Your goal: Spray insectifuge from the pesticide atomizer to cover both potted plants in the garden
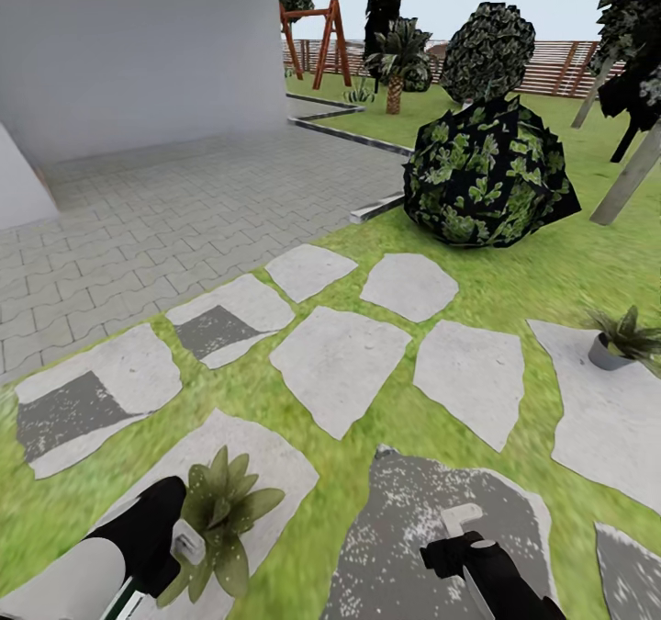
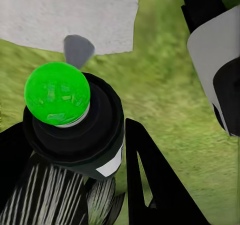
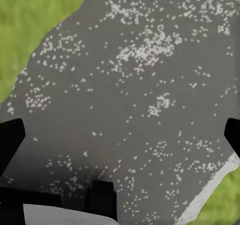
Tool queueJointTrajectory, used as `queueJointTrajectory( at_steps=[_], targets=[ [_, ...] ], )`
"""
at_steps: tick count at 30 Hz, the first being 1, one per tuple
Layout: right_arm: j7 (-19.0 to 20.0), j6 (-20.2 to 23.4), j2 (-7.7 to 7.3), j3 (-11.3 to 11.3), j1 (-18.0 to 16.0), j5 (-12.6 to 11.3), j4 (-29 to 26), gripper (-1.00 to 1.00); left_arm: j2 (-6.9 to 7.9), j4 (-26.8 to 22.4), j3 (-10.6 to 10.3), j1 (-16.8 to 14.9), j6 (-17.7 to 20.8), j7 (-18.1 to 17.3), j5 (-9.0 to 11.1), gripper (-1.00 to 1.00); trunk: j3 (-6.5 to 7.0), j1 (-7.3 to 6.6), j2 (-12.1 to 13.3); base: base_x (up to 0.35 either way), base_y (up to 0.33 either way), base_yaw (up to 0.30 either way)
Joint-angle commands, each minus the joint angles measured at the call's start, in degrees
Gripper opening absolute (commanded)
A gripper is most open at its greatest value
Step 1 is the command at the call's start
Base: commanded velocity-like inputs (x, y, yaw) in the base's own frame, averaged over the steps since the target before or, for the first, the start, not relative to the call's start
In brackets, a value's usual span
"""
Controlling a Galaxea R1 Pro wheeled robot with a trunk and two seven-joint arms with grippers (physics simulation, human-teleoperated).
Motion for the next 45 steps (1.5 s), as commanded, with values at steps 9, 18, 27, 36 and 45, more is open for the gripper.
queueJointTrajectory(
  at_steps=[9, 18, 27, 36, 45],
  targets=[
    [0.3, 0.3, -0.04, 0.2, 0.0, 0.4, -0.1, 1.00, 0.05, -0.1, 1.1, 0.0, 0.1, -0.5, -0.5, -1.00, -0.05, 0.00, 0.0, 0.010, 0.010, -0.003],
    [0.3, 0.3, -0.04, 0.2, 0.0, 0.4, -0.1, 1.00, 0.05, -0.1, 1.9, 0.1, 0.1, -0.5, -0.5, -1.00, -0.63, 0.00, 0.0, 0.000, 0.000, 0.000],
    [0.3, 0.3, -0.04, 0.1, 0.0, 0.4, -0.1, 1.00, 0.05, -0.1, 1.9, 0.1, 0.1, -0.5, -0.5, -1.00, -0.87, 0.00, 0.0, 0.000, 0.049, 0.000],
    [0.3, 0.3, -0.04, 0.1, 0.0, 0.4, -0.1, 1.00, 0.05, -0.1, 1.9, 0.1, 0.1, -0.5, -0.5, -1.00, -0.88, 0.00, 0.0, -0.138, 0.270, -0.249],
    [0.3, 0.3, -0.04, 0.2, 0.0, 0.4, -0.1, 1.00, 0.05, -0.1, 1.8, 0.1, 0.1, -0.5, -0.5, -1.00, -0.88, 0.00, 0.0, -0.213, 0.168, -0.293]
  ],
)
